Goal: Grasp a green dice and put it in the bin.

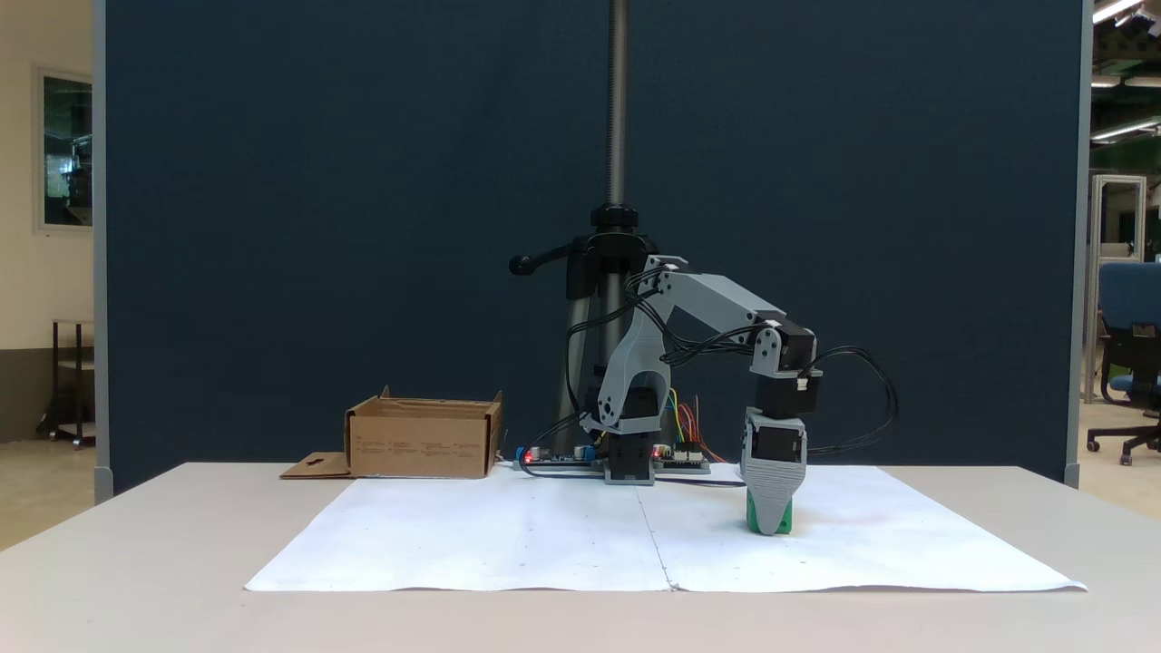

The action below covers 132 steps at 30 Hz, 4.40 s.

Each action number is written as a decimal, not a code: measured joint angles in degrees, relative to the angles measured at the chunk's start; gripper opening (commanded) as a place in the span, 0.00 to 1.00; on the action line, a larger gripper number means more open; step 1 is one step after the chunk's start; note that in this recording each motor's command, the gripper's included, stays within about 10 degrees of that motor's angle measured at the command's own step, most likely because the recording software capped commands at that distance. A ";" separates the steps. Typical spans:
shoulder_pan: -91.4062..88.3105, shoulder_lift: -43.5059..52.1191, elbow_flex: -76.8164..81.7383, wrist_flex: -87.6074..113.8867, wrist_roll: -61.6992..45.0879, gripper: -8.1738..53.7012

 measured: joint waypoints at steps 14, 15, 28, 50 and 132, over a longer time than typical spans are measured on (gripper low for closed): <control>1.32 0.35 0.00 0.18 0.79 0.34; 1.85 0.88 0.00 0.18 0.88 0.34; 25.93 21.97 0.09 5.54 0.26 0.34; 76.20 26.98 -15.29 6.86 -35.95 0.34; 115.49 9.93 -33.49 5.54 -58.36 0.84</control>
